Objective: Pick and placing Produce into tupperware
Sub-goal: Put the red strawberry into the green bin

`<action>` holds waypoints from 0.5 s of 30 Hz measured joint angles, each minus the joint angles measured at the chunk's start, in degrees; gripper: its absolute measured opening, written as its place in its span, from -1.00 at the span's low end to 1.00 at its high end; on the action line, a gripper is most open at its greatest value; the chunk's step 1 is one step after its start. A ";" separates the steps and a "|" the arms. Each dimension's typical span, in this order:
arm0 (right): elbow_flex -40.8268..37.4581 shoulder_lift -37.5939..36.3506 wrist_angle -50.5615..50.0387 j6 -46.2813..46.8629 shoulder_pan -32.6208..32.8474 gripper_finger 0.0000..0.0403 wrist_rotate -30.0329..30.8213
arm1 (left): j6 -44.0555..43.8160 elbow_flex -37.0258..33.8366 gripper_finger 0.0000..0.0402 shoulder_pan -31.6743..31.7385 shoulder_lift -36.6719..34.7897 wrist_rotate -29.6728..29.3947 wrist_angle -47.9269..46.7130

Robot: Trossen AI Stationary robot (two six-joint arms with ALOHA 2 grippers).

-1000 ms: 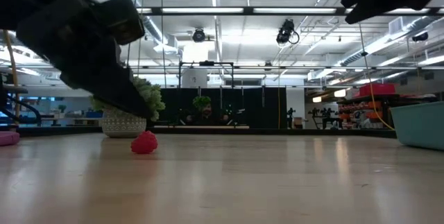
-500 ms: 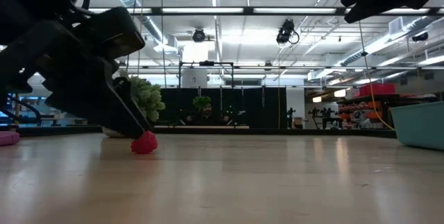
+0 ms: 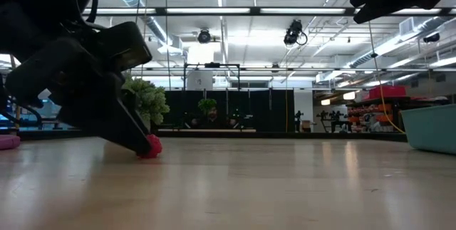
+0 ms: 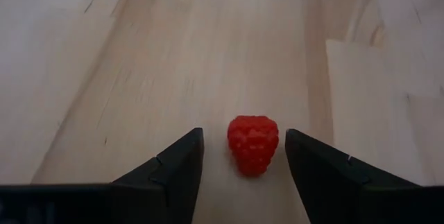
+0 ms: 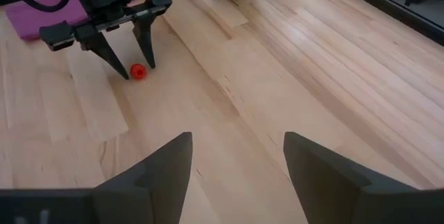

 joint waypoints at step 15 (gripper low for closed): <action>0.00 0.00 0.00 0.81 0.00 0.17 2.62 | -0.17 0.00 -0.36 -0.11 0.07 0.11 1.66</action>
